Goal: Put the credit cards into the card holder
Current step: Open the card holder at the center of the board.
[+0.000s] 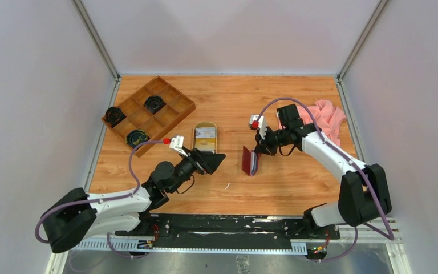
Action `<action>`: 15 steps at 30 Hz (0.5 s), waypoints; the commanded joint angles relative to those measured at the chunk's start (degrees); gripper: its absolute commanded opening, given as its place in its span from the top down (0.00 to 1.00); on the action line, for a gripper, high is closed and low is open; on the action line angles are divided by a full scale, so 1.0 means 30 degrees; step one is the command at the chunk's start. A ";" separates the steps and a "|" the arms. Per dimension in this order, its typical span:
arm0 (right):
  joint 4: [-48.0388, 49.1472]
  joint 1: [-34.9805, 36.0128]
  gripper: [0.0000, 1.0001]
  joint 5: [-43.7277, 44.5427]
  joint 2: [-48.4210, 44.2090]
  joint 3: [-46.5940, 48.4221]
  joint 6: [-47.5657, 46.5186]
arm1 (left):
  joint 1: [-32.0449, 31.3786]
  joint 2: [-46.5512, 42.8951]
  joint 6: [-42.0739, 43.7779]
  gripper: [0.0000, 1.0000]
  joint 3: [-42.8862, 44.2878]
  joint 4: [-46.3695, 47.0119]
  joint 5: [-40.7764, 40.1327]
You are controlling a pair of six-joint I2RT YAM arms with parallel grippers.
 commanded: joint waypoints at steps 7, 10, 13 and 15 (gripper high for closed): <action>-0.0860 -0.0261 1.00 -0.2138 0.1097 0.0447 0.0386 | -0.0204 0.3464 0.0834 0.00 0.1758 -0.1676 0.1959; -0.0875 -0.0261 1.00 -0.2105 0.1103 0.0424 0.0336 | -0.0623 0.5018 0.0799 0.00 0.2553 -0.1668 0.1845; -0.0905 -0.0250 1.00 -0.2106 0.1102 0.0421 0.0254 | -0.1116 0.5891 0.1431 0.00 0.3275 -0.1810 0.1306; -0.0932 -0.0261 1.00 -0.2083 0.1130 0.0450 0.0226 | -0.1260 0.6382 0.2068 0.00 0.3849 -0.2347 0.0867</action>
